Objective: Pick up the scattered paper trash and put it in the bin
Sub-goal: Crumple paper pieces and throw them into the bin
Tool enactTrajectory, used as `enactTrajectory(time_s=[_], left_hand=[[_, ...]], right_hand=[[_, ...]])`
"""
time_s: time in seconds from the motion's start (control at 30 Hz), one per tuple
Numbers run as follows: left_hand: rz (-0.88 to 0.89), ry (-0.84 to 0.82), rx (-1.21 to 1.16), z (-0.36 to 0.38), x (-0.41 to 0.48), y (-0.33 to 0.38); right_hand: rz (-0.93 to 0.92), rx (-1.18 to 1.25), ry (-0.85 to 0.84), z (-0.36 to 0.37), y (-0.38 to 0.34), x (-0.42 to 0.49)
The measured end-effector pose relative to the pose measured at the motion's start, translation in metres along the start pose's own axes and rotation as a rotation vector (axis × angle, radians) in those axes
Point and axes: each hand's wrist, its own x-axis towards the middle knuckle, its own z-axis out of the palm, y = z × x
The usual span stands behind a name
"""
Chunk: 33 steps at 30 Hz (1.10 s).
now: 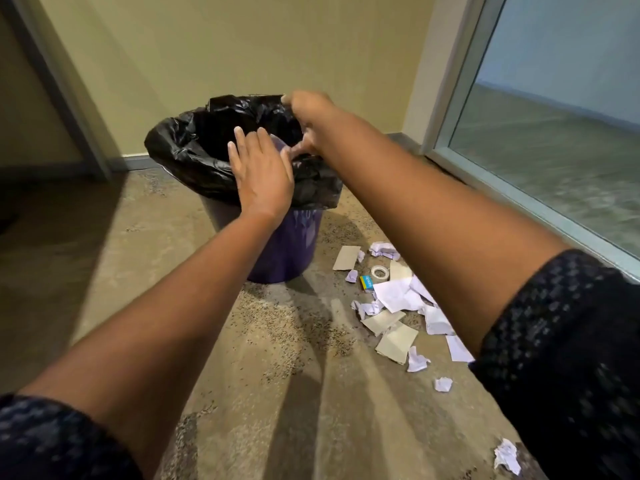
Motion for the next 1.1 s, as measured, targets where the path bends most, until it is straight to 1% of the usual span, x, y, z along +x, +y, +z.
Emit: enactTrajectory(time_s=[0.03,0.2,0.23,0.33,0.4,0.43,0.53,0.6,0.7,0.73,0.8,0.9,0.93,0.97,1.03,1.1], left_hand=[[0.011,0.002,0.006,0.0,-0.004,-0.001],[0.083,0.001,0.04,0.004,-0.032,0.004],[0.116,0.004,0.035,0.007,-0.04,0.007],[0.28,-0.014,0.019,0.02,-0.068,0.02],[0.358,-0.108,0.025,0.032,-0.087,0.03],[0.365,-0.182,0.037,0.038,-0.096,0.034],[0.293,-0.407,0.067,0.06,-0.124,0.048],[0.226,-0.525,0.039,0.075,-0.144,0.057],[0.16,-0.733,0.033,0.096,-0.175,0.067],[0.141,-0.814,0.033,0.102,-0.184,0.071],[0.111,-0.948,0.013,0.11,-0.202,0.079],[0.091,-1.038,-0.011,0.116,-0.219,0.092],[0.089,-1.055,-0.009,0.118,-0.223,0.096],[0.086,-1.07,-0.007,0.12,-0.227,0.099],[0.077,-1.093,-0.004,0.126,-0.231,0.104],[0.061,-1.094,-0.004,0.131,-0.233,0.107]], right_hand=[[-0.013,0.022,0.055,-0.003,0.004,-0.005],[-0.107,0.201,0.142,-0.04,0.041,-0.022],[-0.116,0.199,0.182,-0.053,0.052,-0.029],[-0.061,0.081,0.294,-0.098,0.097,-0.043],[-0.006,-0.022,0.37,-0.131,0.131,-0.055],[0.024,-0.087,0.414,-0.147,0.147,-0.065],[0.135,-0.369,0.499,-0.197,0.191,-0.101],[0.208,-0.559,0.535,-0.227,0.213,-0.132],[0.282,-0.729,0.576,-0.267,0.242,-0.171],[0.338,-0.788,0.584,-0.279,0.249,-0.182],[0.473,-0.915,0.582,-0.3,0.265,-0.2],[0.684,-1.082,0.493,-0.322,0.278,-0.227],[0.736,-1.107,0.464,-0.329,0.282,-0.233],[0.784,-1.072,0.471,-0.333,0.283,-0.241],[0.832,-0.92,0.518,-0.339,0.289,-0.25],[0.828,-0.818,0.514,-0.339,0.288,-0.253]])
